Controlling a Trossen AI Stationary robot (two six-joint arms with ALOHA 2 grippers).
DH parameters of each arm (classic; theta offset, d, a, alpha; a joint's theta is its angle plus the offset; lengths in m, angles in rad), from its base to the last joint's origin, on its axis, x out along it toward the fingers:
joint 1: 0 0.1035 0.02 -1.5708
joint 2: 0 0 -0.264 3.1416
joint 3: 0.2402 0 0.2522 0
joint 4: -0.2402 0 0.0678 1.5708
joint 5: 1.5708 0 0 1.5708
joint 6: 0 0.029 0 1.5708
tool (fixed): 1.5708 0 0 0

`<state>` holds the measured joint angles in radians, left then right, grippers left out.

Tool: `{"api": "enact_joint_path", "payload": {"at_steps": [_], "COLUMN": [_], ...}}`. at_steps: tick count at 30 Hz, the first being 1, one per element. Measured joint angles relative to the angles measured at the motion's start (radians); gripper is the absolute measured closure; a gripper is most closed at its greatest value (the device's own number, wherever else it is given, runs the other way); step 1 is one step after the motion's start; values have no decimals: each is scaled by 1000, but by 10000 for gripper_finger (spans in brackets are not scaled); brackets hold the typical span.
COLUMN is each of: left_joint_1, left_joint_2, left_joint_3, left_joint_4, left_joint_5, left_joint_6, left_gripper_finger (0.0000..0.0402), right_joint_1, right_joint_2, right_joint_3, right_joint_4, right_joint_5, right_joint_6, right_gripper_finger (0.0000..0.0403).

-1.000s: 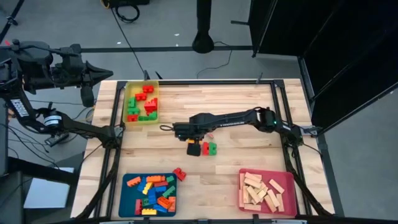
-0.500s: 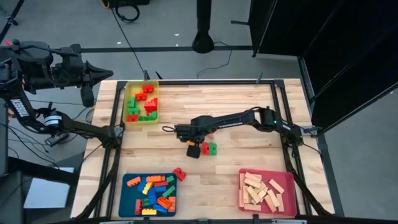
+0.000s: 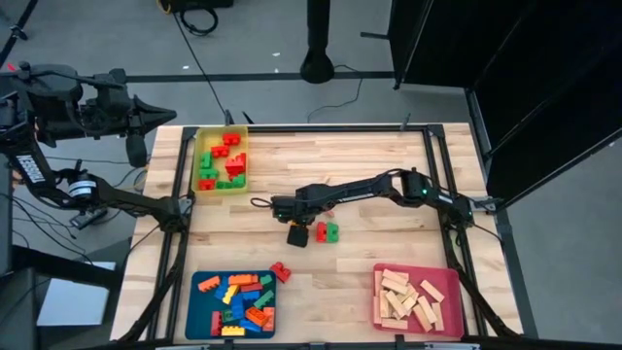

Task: Sort blocks by size
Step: Put the yellow game piece into the blue bin

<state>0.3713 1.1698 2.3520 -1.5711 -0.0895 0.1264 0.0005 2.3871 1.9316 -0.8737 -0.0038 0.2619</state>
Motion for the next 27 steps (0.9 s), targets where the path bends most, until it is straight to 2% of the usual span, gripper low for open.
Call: {"api": "enact_joint_path", "payload": {"at_steps": [4,13,21,25,27], "left_joint_1": [0,0,0,0,0], "left_joint_2": [0,0,0,0,0], "left_joint_3": [0,0,0,0,0], "left_joint_4": [0,0,0,0,0], "left_joint_5": [-3,-13,-14,-15,-17], "left_joint_6": [0,0,3,4,4], "left_gripper_finger": [399,399,399,399,399], "right_joint_1": [7,5,30,52,66], "right_joint_2": [0,0,-3,-3,-3], "right_joint_3": [4,34,257,331,352], "right_joint_4": [-12,-40,-21,51,115], "right_joint_5": [36,31,32,29,-18], "right_joint_6": [8,41,27,20,-31], "right_gripper_finger": [247,247,248,248,248]}}
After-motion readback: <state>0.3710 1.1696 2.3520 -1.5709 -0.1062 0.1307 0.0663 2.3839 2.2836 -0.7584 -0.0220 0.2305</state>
